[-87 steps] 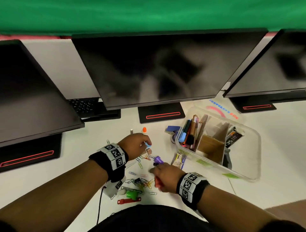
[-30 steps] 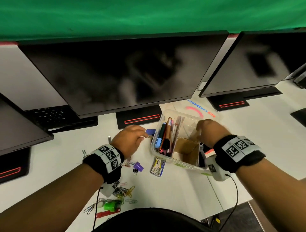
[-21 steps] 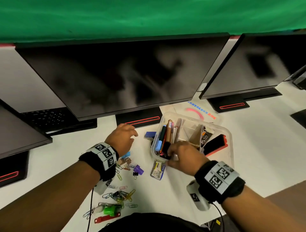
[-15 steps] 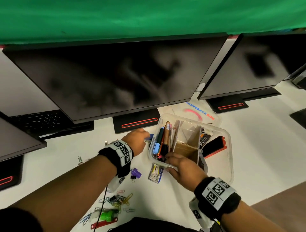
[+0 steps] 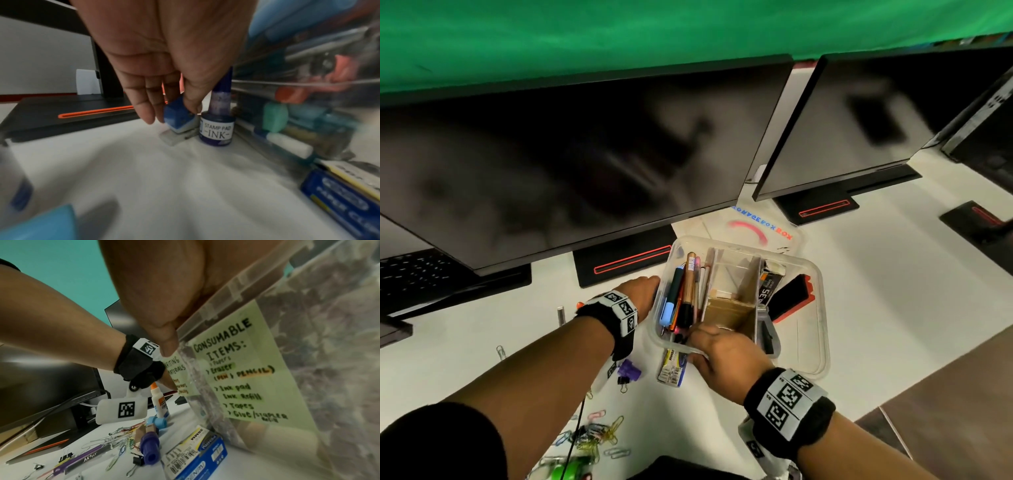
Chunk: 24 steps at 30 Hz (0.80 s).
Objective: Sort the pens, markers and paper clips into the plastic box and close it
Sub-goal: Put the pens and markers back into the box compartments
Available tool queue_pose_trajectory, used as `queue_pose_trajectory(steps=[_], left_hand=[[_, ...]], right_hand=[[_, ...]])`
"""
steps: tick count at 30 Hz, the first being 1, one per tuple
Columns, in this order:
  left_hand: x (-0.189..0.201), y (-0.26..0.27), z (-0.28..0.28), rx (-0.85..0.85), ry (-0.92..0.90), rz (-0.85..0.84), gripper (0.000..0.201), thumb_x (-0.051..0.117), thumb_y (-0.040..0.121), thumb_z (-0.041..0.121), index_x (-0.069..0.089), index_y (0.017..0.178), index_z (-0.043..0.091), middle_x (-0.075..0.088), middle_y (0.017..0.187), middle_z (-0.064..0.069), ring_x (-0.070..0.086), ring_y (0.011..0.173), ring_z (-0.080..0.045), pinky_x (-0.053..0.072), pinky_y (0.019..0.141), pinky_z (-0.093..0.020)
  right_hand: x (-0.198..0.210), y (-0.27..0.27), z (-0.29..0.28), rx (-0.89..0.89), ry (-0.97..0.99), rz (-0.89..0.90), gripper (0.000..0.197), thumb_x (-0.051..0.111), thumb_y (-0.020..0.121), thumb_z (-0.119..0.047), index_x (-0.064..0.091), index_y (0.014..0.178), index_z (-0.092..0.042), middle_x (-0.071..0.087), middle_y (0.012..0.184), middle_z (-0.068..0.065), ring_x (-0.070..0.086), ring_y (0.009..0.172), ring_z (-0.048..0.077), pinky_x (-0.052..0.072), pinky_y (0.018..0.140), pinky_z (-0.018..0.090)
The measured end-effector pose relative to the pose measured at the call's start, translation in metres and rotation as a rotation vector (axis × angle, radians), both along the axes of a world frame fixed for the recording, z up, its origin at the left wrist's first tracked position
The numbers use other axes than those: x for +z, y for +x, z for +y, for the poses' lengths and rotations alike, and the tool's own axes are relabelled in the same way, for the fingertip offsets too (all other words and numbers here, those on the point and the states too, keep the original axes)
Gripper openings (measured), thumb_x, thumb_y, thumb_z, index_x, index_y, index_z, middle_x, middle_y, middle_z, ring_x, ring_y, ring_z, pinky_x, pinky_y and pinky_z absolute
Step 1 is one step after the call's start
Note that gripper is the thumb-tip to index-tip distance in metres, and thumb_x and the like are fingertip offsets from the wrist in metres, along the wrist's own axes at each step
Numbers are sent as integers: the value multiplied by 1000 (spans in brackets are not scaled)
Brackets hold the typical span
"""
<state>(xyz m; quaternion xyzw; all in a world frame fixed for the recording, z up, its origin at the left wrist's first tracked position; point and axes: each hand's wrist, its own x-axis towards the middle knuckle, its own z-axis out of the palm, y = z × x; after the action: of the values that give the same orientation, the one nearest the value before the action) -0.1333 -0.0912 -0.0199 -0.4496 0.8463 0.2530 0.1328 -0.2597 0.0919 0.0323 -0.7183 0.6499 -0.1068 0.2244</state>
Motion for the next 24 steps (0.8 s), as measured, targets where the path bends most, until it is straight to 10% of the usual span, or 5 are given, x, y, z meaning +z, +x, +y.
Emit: queue_pose_trajectory(steps=[10,16,24], left_hand=[[66,28,8,418,-179,413,24,46,95,26,51,114,11,62,104,-9,61,99,-29,47,87,-37],[121,18,40,268,325,823,31,50,92,1,53,123,7,61,94,0,62,86,-16,55,70,-16],[108,2,60,243,550,857,35,52,92,0,52,126,6,63,108,-9,64,91,-16,58,74,-19]], right_hand=[[30,-7,-17,-319,-58,-293,23,60,89,-30,66,109,-19,61,95,-14,55,81,0,38,71,10],[71,-9,-50,-601,74,-956,25,62,88,-21,57,113,-22,63,89,-4,61,70,13,50,58,24],[72,-30,-37,-604,154,-924,14,69,80,-2,62,90,-8,68,78,7,65,51,9,56,52,17]])
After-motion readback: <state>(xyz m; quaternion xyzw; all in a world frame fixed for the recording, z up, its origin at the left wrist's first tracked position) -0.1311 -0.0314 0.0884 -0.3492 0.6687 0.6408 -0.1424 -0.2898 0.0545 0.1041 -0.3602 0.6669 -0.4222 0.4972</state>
